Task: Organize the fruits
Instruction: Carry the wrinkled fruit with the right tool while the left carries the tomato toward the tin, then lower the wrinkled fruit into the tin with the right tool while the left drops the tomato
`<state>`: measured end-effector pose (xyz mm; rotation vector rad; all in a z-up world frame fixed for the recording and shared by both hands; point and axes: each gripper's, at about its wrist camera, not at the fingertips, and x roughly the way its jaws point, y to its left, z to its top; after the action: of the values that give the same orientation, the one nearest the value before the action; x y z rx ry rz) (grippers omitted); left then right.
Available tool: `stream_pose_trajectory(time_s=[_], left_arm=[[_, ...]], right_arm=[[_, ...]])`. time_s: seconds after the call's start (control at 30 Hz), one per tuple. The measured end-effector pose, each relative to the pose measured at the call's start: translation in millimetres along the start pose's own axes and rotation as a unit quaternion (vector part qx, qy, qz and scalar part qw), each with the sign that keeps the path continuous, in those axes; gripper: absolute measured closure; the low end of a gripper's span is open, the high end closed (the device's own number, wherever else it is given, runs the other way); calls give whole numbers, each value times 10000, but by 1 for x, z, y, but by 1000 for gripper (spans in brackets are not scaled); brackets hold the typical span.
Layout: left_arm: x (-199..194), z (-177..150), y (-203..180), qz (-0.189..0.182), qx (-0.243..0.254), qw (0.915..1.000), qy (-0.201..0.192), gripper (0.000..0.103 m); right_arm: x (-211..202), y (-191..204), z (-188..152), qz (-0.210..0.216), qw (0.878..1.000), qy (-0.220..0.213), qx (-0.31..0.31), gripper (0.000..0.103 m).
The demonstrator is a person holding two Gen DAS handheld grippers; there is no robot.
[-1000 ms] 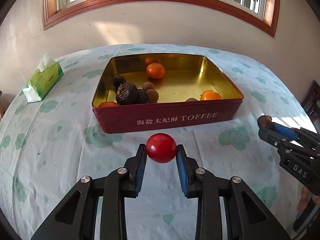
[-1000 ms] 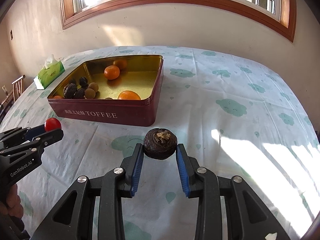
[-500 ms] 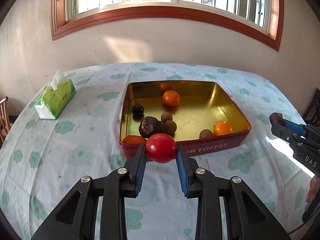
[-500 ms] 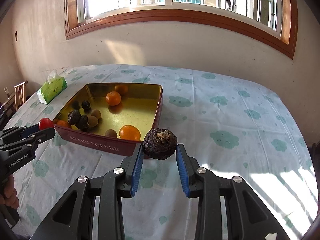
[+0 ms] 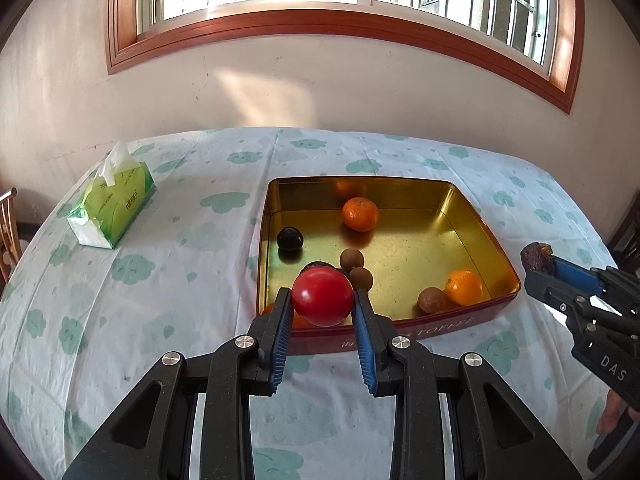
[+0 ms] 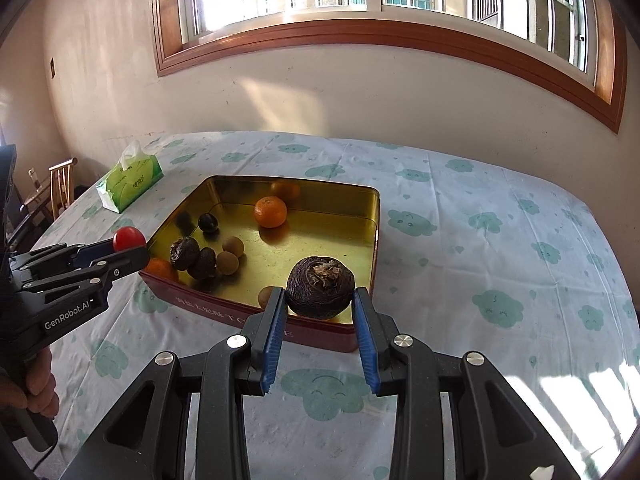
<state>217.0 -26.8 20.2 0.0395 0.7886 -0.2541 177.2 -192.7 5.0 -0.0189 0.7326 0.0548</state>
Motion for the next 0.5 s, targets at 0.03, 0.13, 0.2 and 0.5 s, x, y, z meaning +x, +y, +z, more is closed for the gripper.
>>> stream_pose_trajectory(time_s=[0.03,0.13,0.2,0.5], left_arm=[[2,1,0,11,-5,10000,11,72],[6,5,-2,94,93,9999,-5,72],[11,7,-3,114,134,9998,17,72],[30,9,-7,193,234,9994,162,72]], right_arm=[[3,3,1,4,10000,14,-42,72],[11,7,4,-2,9999,64,-122,72],[18,9,6,14,9998,116,-130,72],[41,10,5,11,9994,351,-67,72]])
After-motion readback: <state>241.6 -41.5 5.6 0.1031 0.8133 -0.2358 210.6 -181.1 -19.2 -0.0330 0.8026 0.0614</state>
